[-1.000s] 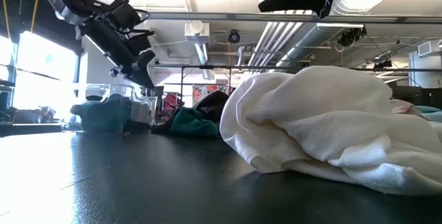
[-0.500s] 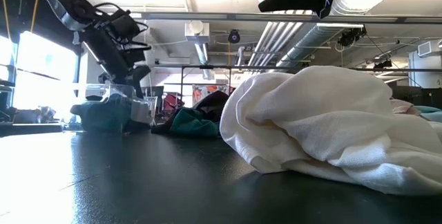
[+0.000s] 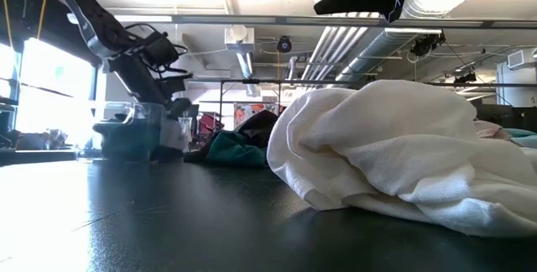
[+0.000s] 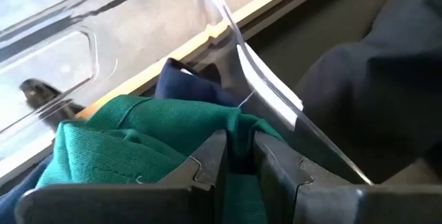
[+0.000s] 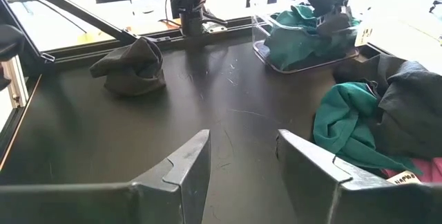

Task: Sort towels by color in basket
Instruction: Put the dark green towel into the top transparent bin

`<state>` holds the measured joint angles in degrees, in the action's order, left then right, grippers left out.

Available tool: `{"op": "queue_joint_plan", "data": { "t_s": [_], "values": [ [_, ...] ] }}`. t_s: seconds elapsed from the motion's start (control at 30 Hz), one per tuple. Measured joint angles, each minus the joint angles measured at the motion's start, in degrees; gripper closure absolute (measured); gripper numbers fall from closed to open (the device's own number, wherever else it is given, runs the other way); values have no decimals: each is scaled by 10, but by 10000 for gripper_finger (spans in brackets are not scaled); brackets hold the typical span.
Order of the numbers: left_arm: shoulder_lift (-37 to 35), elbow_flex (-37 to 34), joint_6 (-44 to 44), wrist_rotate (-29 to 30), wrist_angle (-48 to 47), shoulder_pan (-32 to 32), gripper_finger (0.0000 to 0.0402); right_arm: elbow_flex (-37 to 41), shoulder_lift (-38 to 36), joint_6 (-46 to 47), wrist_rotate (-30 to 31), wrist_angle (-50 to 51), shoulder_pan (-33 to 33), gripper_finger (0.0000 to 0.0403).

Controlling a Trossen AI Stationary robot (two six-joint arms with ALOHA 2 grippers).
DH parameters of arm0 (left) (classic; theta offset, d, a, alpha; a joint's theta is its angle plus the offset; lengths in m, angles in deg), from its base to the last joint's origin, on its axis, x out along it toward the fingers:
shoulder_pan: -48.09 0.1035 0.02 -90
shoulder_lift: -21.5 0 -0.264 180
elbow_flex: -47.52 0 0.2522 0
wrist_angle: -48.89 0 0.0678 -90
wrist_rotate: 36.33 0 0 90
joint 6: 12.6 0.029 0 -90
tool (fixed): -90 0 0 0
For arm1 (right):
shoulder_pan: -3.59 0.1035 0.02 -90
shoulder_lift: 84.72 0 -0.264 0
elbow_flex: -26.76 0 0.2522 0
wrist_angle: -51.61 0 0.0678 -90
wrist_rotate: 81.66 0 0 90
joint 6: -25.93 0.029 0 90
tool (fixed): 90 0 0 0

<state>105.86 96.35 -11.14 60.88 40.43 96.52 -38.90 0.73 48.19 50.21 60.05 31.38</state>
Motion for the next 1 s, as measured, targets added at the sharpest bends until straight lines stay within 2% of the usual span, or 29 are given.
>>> {"op": "queue_joint_plan", "data": {
  "t_s": [0.13,0.3,0.83,1.0],
  "values": [
    [7,0,2,-4,21,0,350,0,0,0,0,0,0,242],
    [-1,0,14,-3,26,0,396,0,0,0,0,0,0,242],
    [-72,0,17,-5,34,-1,401,0,0,5,0,0,0,242],
    [-82,0,17,-32,8,-1,401,0,0,9,0,4,0,242]
  ]
}}
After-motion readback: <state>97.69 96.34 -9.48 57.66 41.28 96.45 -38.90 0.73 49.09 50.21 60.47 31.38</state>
